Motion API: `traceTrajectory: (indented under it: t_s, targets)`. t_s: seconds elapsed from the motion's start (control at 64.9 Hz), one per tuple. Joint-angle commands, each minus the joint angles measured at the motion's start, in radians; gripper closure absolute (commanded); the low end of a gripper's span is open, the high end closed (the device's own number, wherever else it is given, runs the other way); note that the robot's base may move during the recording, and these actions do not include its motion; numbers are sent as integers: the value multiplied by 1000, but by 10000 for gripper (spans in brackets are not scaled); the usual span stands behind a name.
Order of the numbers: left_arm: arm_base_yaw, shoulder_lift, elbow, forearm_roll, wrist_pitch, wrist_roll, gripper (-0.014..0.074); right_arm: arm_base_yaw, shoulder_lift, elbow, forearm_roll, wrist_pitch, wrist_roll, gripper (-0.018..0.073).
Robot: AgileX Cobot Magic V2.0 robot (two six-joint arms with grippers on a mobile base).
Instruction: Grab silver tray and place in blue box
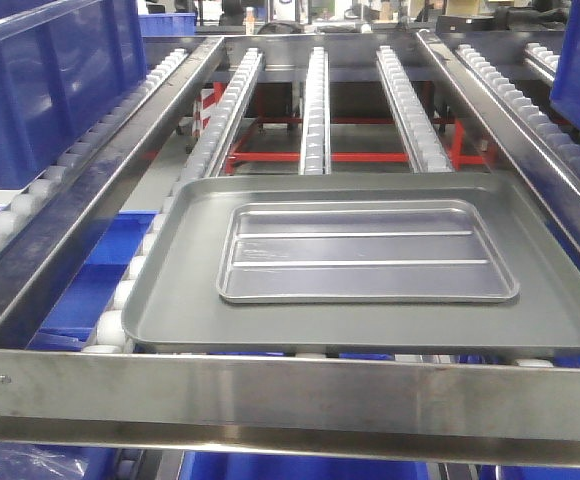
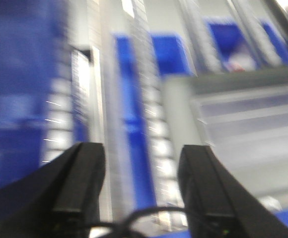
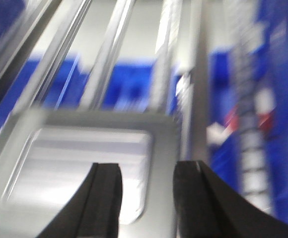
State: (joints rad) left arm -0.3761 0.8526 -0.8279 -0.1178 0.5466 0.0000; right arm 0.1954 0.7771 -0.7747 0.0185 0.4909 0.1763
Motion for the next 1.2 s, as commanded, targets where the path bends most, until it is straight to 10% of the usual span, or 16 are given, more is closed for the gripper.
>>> traceTrajectory:
  t_s: [0.0,0.185,0.524,0.786,1.187]
  targets:
    - [-72,85,-74,-82,-77,0,302,67,73,-54,1,-50,-10,172]
    - [-223,299,-173,-112,-135,12,302,119,235,-73,4,-68,-10,174]
    - [-276,639,-490,-77,130,10,302,119,508,-264,-3,175,-10,174]
    - [-288,855,-679,118,237,-353,302,113,702,-406,-82,259,89,174]
    - [-286,994,-747,131,230,-419,302,84,842,-448,-165,261,187,174]
